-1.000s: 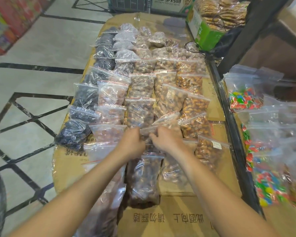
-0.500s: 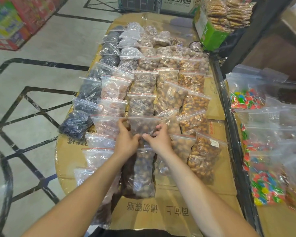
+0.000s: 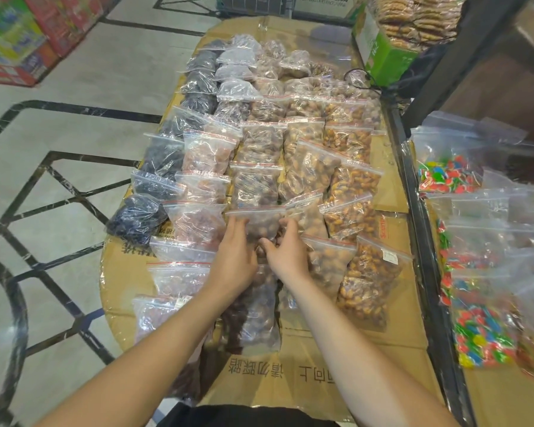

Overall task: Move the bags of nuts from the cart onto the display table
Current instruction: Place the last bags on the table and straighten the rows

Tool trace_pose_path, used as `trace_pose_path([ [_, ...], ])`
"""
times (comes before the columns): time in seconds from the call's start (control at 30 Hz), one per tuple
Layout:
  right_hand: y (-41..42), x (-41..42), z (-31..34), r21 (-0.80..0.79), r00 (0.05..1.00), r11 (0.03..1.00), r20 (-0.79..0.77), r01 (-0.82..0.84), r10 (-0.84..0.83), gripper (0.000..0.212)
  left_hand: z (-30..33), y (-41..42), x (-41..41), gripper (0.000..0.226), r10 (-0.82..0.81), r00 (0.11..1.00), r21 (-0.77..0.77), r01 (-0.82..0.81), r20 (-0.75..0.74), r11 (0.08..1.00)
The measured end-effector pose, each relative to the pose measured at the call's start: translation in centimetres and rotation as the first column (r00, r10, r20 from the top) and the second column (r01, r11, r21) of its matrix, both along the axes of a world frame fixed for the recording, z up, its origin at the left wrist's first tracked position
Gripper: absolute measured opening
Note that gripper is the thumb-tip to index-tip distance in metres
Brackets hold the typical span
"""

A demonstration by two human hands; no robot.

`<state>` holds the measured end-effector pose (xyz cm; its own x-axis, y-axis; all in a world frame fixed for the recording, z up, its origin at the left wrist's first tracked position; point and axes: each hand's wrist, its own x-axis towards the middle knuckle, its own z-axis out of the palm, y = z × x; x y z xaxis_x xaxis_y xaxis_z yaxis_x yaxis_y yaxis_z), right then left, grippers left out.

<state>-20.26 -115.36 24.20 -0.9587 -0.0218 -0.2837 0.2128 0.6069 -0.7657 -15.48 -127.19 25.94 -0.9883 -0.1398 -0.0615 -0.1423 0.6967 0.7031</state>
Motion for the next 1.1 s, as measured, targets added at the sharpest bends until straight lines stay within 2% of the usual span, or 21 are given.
trace_pose_path([
  [0.03, -0.3, 0.1, -0.1, 0.006, 1.000, 1.000, -0.009, 0.009, -0.009, 0.060, -0.1, -0.2, 0.0, 0.055, -0.074, 0.996, -0.042, 0.076, 0.053, 0.996],
  [0.1, -0.4, 0.5, -0.3, -0.024, 1.000, 1.000, 0.001, 0.015, -0.015, 0.059, -0.6, -0.8, -0.4, 0.074, -0.189, 0.945, -0.121, 0.228, 0.268, 0.966],
  [0.23, 0.6, 1.3, -0.7, -0.017, 0.995, 0.995, 0.025, -0.097, 0.097, 0.059, -1.3, -0.8, -1.6, 0.093, -0.222, 0.812, -0.189, 0.374, 0.540, 0.908],
  [0.33, 1.1, 1.5, -0.8, -0.025, 0.982, 0.982, 0.015, -0.187, 0.187, 0.061, -1.1, -0.2, -1.8, 0.097, -0.195, 0.745, -0.240, 0.432, 0.638, 0.869],
  [0.5, 0.8, 0.6, -0.4, -0.035, 0.994, 0.998, 0.095, -0.055, 0.058, 0.066, -0.6, -0.2, -0.2, 0.085, -0.270, 0.824, -0.313, 0.462, 0.499, 0.830],
  [0.6, 0.5, 0.4, -0.2, -0.122, 0.984, 0.991, 0.162, -0.058, 0.077, 0.073, -1.3, -0.6, 0.4, 0.077, -0.311, 0.777, -0.297, 0.527, 0.547, 0.796],
  [0.7, 0.8, 0.4, -0.3, -0.179, 0.975, 0.983, 0.211, -0.031, 0.069, 0.074, -1.6, -0.9, 0.5, 0.084, -0.296, 0.742, -0.325, 0.565, 0.601, 0.758],
  [0.8, 0.6, 0.4, -0.7, -0.093, 0.985, 0.996, 0.174, 0.000, 0.016, 0.071, -1.4, -0.8, 0.5, 0.091, -0.287, 0.730, -0.326, 0.572, 0.620, 0.752],
  [0.9, 0.4, 0.7, -0.7, -0.057, 0.990, 0.997, 0.139, 0.043, -0.035, 0.067, -0.4, -0.7, 1.0, 0.093, -0.301, 0.755, -0.323, 0.555, 0.583, 0.767],
  [1.0, 0.6, 0.8, -1.1, -0.018, 0.992, 0.999, 0.118, 0.045, -0.042, 0.063, -0.1, -0.7, 2.5, 0.082, -0.347, 0.798, -0.409, 0.565, 0.493, 0.716],
  [1.1, 1.0, 0.7, -1.0, -0.008, 0.990, 1.000, 0.141, -0.022, 0.023, 0.063, -0.5, -1.2, 3.5, 0.074, -0.354, 0.789, -0.432, 0.583, 0.502, 0.688],
])
